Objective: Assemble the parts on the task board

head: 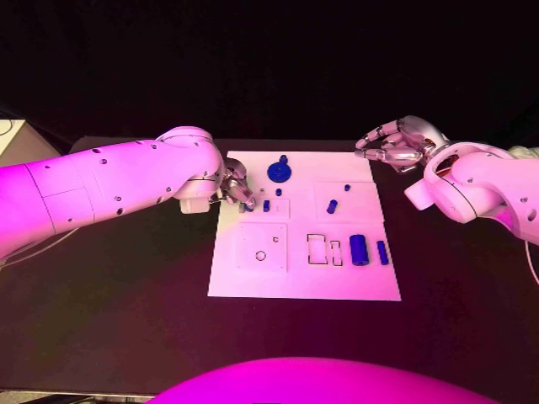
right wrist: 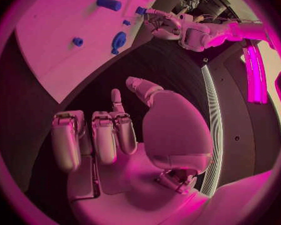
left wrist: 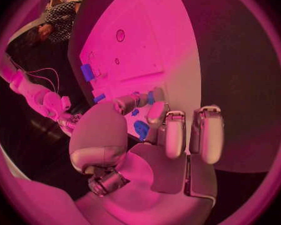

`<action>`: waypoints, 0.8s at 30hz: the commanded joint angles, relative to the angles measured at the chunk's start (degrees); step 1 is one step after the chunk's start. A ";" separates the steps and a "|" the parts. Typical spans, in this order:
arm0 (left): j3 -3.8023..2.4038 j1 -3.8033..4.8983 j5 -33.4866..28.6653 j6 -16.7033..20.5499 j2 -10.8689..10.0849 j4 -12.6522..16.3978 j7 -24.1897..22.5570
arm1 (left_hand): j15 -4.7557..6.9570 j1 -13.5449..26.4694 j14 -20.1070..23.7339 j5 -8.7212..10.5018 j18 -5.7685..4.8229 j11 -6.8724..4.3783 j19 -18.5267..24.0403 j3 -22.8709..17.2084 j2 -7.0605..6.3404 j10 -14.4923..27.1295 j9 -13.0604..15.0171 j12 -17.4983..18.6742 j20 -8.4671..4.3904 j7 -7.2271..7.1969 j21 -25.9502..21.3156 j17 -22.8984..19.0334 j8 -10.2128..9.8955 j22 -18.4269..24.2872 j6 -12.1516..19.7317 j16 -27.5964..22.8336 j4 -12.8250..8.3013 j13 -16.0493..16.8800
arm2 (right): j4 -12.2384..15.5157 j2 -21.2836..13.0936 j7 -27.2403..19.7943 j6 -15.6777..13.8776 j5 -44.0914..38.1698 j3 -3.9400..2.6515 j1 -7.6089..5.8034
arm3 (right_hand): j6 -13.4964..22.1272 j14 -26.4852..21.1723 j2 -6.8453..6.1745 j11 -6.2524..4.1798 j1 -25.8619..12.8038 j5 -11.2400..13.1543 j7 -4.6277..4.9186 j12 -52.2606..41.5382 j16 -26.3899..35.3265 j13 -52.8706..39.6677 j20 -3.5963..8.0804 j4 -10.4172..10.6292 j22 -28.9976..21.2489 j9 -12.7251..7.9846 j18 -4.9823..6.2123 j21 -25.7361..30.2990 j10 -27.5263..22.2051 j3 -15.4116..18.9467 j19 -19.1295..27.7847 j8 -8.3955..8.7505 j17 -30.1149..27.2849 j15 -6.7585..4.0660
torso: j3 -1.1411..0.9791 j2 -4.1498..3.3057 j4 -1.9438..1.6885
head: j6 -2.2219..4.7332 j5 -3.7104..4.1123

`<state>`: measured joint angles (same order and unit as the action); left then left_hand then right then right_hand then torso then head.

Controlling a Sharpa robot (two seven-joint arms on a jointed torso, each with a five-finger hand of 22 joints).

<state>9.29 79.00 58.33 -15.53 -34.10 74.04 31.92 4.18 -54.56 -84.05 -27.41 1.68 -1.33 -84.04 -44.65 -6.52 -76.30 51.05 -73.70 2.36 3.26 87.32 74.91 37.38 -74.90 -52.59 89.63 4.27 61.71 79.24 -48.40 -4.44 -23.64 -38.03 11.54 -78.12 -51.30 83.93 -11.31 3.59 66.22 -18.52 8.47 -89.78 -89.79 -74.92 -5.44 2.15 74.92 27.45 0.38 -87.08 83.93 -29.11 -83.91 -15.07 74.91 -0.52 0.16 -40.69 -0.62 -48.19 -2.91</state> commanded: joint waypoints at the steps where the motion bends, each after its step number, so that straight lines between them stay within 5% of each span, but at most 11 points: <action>1: 0.35 -0.23 0.07 -0.41 0.45 -0.03 0.66 | 0.21 -0.15 -5.95 -0.28 -0.62 0.03 -3.32 -9.27 0.12 -0.46 -0.11 -0.30 -0.44 -0.42 0.24 15.09 0.18 -11.23 -0.34 0.37 -9.56 0.16 | 0.16 -0.06 -0.35 0.67 -0.13 -0.01 0.03 | 0.01 6.07 -0.15 0.26 -0.04 -0.13 0.16 -0.22 -0.21 -15.08 -0.26 0.25 13.30 0.09 0.41 0.19 6.07 0.01 -4.64 0.28 15.09 0.30 | -0.02 -0.11 0.08 | -0.01 0.02; 11: 0.97 -0.22 0.06 0.80 1.26 -0.85 0.92 | 0.20 -0.07 -5.95 -0.43 -0.62 0.03 -3.32 -9.17 0.09 -0.51 -0.16 -0.34 -0.44 -0.43 0.24 15.09 0.18 -11.23 -0.40 0.37 -9.57 0.22 | 0.29 -0.06 -0.34 0.65 -0.13 -0.01 0.03 | -0.14 6.07 -0.21 0.22 0.01 -0.12 0.12 -0.22 -0.21 -15.08 -0.23 0.36 13.26 0.20 0.43 0.29 6.07 0.10 -4.61 0.51 15.09 0.27 | -0.08 -0.03 0.05 | -0.17 0.14; 24: 1.03 -0.19 -1.33 -2.64 2.56 -2.20 2.17 | 0.17 0.82 -5.95 -0.28 -0.60 0.01 -3.26 -7.79 0.67 -1.07 -0.56 -0.82 -0.39 -0.55 0.18 15.09 0.16 -11.17 -0.87 0.37 -8.72 1.10 | 0.49 -0.11 -0.27 0.68 -0.13 -0.01 0.02 | -0.14 6.07 -0.21 0.22 0.01 -0.12 0.12 -0.22 -0.21 -15.08 -0.23 0.36 13.26 0.20 0.43 0.29 6.07 0.10 -4.61 0.51 15.09 0.27 | -0.02 -0.03 0.04 | -0.30 0.33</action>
<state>9.93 79.42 57.84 -16.09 -31.94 71.95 33.43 4.17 -53.72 -84.05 -27.73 1.68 -1.31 -84.04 -44.32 -6.33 -76.93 50.53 -74.34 2.36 2.82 87.32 74.91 37.93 -74.90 -53.36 89.63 3.95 62.77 79.61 -48.49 -4.44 -23.64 -38.02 11.54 -78.13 -51.30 83.93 -11.31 3.59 66.22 -18.52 8.47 -89.78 -89.79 -74.91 -5.45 2.15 74.90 27.61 0.38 -87.08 83.93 -29.11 -83.91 -14.73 74.90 -0.52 0.12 -40.71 -0.58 -48.52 -2.60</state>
